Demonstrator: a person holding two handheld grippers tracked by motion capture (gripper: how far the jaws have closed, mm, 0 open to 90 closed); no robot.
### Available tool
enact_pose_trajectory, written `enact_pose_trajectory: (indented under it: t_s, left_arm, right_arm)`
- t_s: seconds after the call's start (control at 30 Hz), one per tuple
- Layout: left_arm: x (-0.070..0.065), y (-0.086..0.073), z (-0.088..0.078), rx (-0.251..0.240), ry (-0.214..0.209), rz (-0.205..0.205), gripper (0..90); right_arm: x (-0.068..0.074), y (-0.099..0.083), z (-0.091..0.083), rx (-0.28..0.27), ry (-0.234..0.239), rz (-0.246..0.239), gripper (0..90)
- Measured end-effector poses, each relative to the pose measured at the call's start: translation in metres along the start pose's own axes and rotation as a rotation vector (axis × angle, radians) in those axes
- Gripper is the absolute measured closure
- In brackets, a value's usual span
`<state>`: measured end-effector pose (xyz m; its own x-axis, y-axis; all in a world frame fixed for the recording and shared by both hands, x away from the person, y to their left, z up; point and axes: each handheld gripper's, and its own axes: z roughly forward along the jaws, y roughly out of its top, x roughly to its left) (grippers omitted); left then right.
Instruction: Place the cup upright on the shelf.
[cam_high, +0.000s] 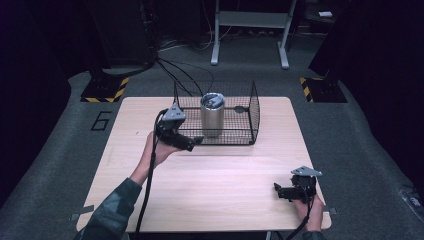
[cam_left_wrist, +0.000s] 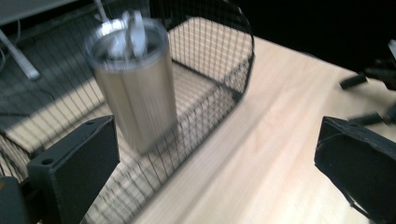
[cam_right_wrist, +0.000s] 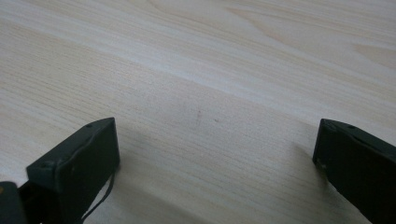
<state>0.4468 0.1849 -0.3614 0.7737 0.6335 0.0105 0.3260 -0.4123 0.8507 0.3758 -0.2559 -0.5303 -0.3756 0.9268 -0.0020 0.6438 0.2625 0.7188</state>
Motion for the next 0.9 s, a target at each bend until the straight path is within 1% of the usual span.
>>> enact_pose_trajectory:
  t_s: [0.03,0.1,0.13,0.17,0.23,0.27,0.33,0.37,0.4,0.43,0.47,0.5,0.6,0.63,0.67,0.7,0.73,0.77,0.8,0.83,0.87,0.9]
  left_arm:
    - [-0.004,-0.01,-0.003,0.016,0.0,-0.003,0.0]
    - [-0.011,-0.027,-0.006,0.025,0.0,-0.021,0.0]
    - [-0.016,-0.038,-0.008,0.038,-0.006,-0.025,0.0]
    - [-0.019,-0.045,-0.008,0.038,0.0,-0.027,0.0]
    - [-0.025,-0.062,-0.008,0.064,0.0,-0.03,0.0]
    - [-0.028,-0.073,-0.008,0.089,0.005,-0.027,0.0]
    - [-0.03,-0.088,-0.006,0.106,0.024,-0.036,0.0]
    - [-0.031,-0.096,-0.005,0.122,0.025,-0.036,0.0]
    - [-0.031,-0.105,-0.004,0.13,0.03,-0.047,0.0]
    - [-0.032,-0.114,-0.002,0.141,0.037,-0.055,0.0]
    - [-0.032,-0.125,0.0,0.165,0.045,-0.062,0.0]
    - [-0.033,-0.132,0.002,0.171,0.05,-0.072,0.0]
    - [-0.036,-0.157,0.005,0.233,0.116,-0.046,0.0]
    - [-0.036,-0.164,0.005,0.247,0.12,-0.051,0.0]
    - [-0.036,-0.171,0.006,0.246,0.133,-0.066,0.0]
    - [-0.036,-0.175,0.006,0.242,0.149,-0.076,0.0]
    - [-0.035,-0.179,0.006,0.241,0.153,-0.086,0.0]
    - [-0.034,-0.183,0.006,0.234,0.148,-0.109,0.0]
    - [-0.033,-0.185,0.006,0.225,0.153,-0.125,0.0]
    - [-0.032,-0.188,0.006,0.215,0.172,-0.135,0.0]
    - [-0.031,-0.19,0.006,0.214,0.17,-0.147,0.0]
    - [-0.03,-0.19,0.006,0.215,0.169,-0.15,0.0]
  right_arm:
    - [0.0,0.0,0.0,0.001,0.0,-0.001,0.0]
    - [0.0,0.0,0.0,-0.006,-0.002,0.001,0.0]
    - [0.0,0.0,0.0,-0.005,-0.002,0.0,0.0]
    - [0.0,0.0,0.0,-0.003,-0.002,0.0,0.0]
    - [0.0,0.0,0.0,-0.004,-0.002,0.0,0.0]
    - [0.0,0.0,0.0,-0.004,-0.002,0.001,0.0]
    - [0.0,0.0,0.0,-0.004,-0.002,0.0,0.0]
    - [0.0,0.0,0.0,-0.004,-0.002,0.001,0.0]
    - [0.0,0.0,0.0,-0.004,-0.002,0.0,0.0]
    - [0.0,0.0,0.0,-0.004,-0.002,0.001,0.0]
    - [0.0,0.0,0.0,-0.004,-0.002,0.001,0.0]
    - [0.0,0.0,0.0,-0.004,-0.002,0.001,0.0]
    - [0.0,0.0,0.0,-0.004,-0.002,0.001,0.0]
    - [0.0,0.0,0.0,-0.001,0.0,0.0,0.0]
    - [0.0,0.0,0.0,0.002,0.0,0.0,0.0]
    - [0.0,0.0,0.0,-0.003,-0.002,0.001,0.0]
    - [0.0,0.0,0.0,-0.005,-0.002,0.0,0.0]
    - [0.0,0.0,0.0,-0.004,-0.002,0.0,0.0]
    - [0.0,0.0,0.0,-0.002,-0.002,0.0,0.0]
    - [0.0,0.0,0.0,-0.001,-0.001,0.0,0.0]
    - [0.0,0.0,0.0,-0.005,-0.003,0.001,0.0]
    - [0.0,0.0,0.0,-0.004,-0.002,0.0,0.0]
